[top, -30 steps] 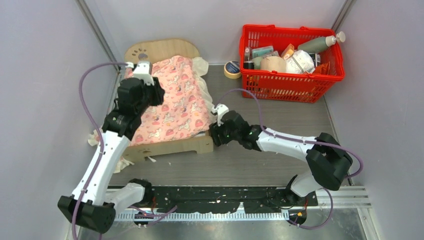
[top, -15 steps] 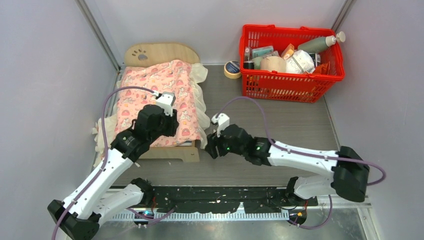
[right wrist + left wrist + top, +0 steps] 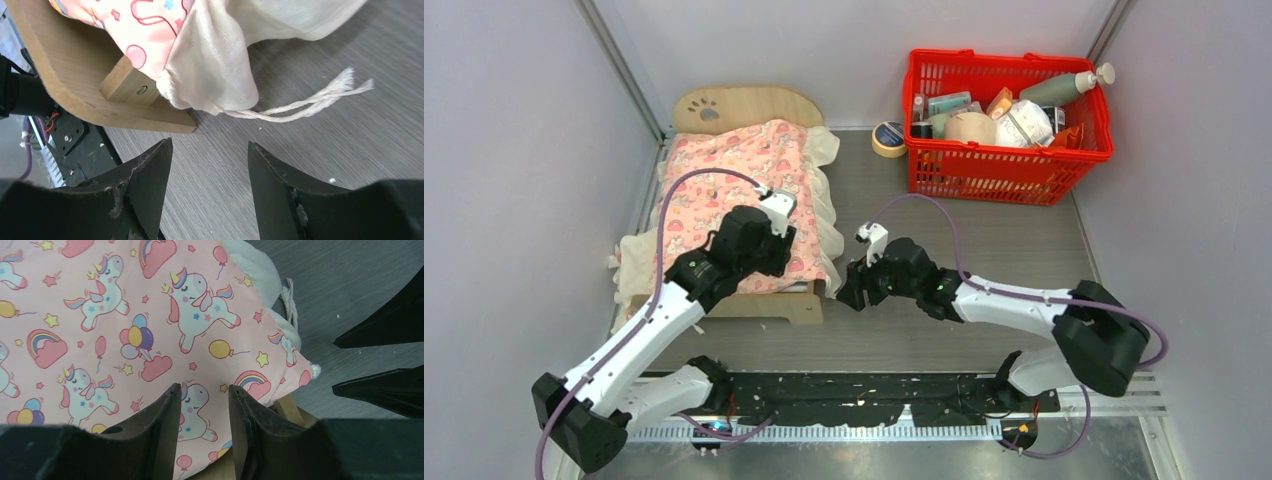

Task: Set up the pet bed
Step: Adjust the bed frame at the center of the board.

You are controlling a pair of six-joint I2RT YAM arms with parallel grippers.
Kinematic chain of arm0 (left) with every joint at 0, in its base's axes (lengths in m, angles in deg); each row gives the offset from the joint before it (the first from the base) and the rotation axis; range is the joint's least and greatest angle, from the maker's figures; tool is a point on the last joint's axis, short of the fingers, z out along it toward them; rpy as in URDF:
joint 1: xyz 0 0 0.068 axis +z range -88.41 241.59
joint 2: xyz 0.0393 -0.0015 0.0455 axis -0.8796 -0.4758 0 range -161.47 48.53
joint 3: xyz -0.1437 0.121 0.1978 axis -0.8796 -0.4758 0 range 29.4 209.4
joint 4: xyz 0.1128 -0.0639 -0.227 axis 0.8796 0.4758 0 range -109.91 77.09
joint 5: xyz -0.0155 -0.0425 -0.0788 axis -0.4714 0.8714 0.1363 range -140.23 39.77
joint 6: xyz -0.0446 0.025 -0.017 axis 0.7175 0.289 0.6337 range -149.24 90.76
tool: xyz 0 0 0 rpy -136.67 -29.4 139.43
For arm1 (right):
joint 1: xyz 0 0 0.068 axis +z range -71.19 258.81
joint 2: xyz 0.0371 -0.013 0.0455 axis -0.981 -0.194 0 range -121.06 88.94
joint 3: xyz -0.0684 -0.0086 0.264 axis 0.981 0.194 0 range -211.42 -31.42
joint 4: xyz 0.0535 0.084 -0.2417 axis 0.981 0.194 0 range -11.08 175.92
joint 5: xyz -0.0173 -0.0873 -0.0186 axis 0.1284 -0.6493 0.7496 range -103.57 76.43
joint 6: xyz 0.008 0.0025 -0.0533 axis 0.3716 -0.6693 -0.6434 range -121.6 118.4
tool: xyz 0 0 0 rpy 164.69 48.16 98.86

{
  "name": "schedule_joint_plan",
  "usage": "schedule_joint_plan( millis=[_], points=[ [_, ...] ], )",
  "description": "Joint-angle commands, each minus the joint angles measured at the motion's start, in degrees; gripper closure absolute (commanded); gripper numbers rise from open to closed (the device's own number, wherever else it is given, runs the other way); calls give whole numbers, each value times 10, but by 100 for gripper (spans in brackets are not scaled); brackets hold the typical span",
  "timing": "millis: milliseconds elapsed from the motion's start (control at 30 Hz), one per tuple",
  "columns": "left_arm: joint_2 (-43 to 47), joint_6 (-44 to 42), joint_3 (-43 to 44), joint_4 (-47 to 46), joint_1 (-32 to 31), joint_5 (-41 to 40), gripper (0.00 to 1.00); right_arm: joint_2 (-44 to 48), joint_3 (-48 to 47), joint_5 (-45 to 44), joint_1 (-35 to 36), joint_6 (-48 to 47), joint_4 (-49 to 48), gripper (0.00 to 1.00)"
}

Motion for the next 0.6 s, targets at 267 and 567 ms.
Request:
schedule_joint_plan(
  millis=[267, 567],
  points=[
    [-28, -7, -23, -12, -25, -32, 56, -90, -55, 23, -11, -7, -98, 64],
    [-35, 1, 25, 15, -72, -72, 54, -37, -53, -10, -13, -13, -52, 55]
  ],
)
